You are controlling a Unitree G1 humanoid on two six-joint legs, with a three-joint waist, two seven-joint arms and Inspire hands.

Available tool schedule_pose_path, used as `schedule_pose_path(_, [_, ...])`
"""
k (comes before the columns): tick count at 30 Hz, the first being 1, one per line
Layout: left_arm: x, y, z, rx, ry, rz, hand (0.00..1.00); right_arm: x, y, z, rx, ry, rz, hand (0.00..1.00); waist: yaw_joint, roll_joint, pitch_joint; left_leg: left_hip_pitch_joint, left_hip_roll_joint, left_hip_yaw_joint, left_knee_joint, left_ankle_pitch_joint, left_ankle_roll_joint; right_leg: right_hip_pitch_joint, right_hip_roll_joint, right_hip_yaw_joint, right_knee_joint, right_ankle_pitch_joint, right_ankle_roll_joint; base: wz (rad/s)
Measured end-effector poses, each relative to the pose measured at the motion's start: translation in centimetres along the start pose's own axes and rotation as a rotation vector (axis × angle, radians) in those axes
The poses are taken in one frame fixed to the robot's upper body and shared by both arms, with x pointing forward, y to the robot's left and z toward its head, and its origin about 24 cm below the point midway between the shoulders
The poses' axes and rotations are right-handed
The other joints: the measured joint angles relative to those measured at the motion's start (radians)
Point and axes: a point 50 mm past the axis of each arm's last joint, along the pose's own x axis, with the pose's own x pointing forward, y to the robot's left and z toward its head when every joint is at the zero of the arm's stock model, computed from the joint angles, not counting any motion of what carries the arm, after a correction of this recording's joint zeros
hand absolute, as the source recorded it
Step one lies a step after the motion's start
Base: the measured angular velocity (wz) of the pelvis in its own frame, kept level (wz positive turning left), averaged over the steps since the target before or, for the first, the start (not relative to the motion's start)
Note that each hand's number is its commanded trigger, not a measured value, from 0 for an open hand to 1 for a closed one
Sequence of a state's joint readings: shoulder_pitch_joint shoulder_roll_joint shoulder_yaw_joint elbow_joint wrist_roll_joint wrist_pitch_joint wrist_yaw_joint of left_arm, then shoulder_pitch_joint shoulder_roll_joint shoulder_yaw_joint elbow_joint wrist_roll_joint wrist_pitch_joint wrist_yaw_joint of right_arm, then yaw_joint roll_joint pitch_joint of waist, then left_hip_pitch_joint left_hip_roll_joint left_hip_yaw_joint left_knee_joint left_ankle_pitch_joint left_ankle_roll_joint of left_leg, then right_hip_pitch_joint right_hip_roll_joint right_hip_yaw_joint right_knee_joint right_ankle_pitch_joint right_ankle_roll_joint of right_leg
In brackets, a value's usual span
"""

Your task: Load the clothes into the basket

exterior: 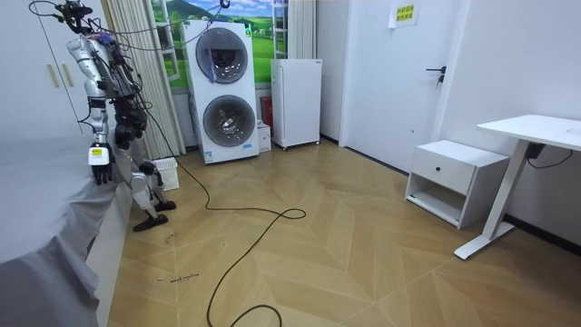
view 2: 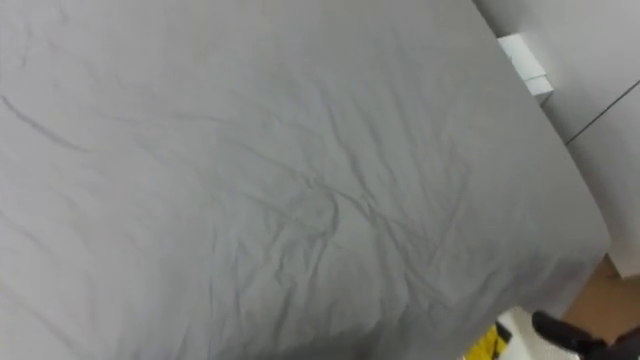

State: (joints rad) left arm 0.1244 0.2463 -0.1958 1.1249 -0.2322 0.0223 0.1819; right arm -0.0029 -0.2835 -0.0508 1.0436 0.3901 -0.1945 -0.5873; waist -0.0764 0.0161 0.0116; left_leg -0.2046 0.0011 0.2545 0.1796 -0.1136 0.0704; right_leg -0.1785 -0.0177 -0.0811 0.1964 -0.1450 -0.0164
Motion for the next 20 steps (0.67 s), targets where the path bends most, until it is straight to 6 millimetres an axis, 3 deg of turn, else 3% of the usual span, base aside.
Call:
schedule_pose_path(7, [-0.3,-0.3,-0.9,0.036,0.006,0.027,0.00,-2.6,1.4,-5.2,-0.119,0.126,0.232,0.00,0.002,-0.021,-0.0002,0.101,-0.019,-0.065,-0.015,-0.005,-0.007,0.143,-0.011,-0.062,-0.044,-0.017,0.001,0.29])
schedule_pose_path(10, [-0.3,-0.3,-0.8,0.050,0.001,0.040,0.00,-3.5,1.8,-6.9,-0.194,0.184,0.315,0.00,0.026,-0.031,-0.0026,0.120,-0.019,-0.070,-0.014,-0.009,-0.010,0.168,-0.010,-0.066,-0.046,-0.021,0.000,0.09])
schedule_pose_path(14, [-0.3,-0.6,-0.9,0.037,0.005,0.037,0.00,-3.9,2.1,-7.9,-0.261,0.221,0.395,0.00,0.040,-0.032,-0.0003,0.149,-0.021,-0.076,-0.014,-0.014,-0.012,0.200,-0.011,-0.074,-0.053,-0.025,0.001,0.05])
schedule_pose_path(20, [-0.4,-1.4,-0.8,0.021,0.005,0.038,0.00,-4.9,2.5,-9.1,-0.324,0.262,0.462,0.00,0.047,-0.036,0.0054,0.165,-0.034,-0.125,-0.012,-0.015,-0.012,0.232,-0.015,-0.102,-0.060,-0.030,0.002,0.13])
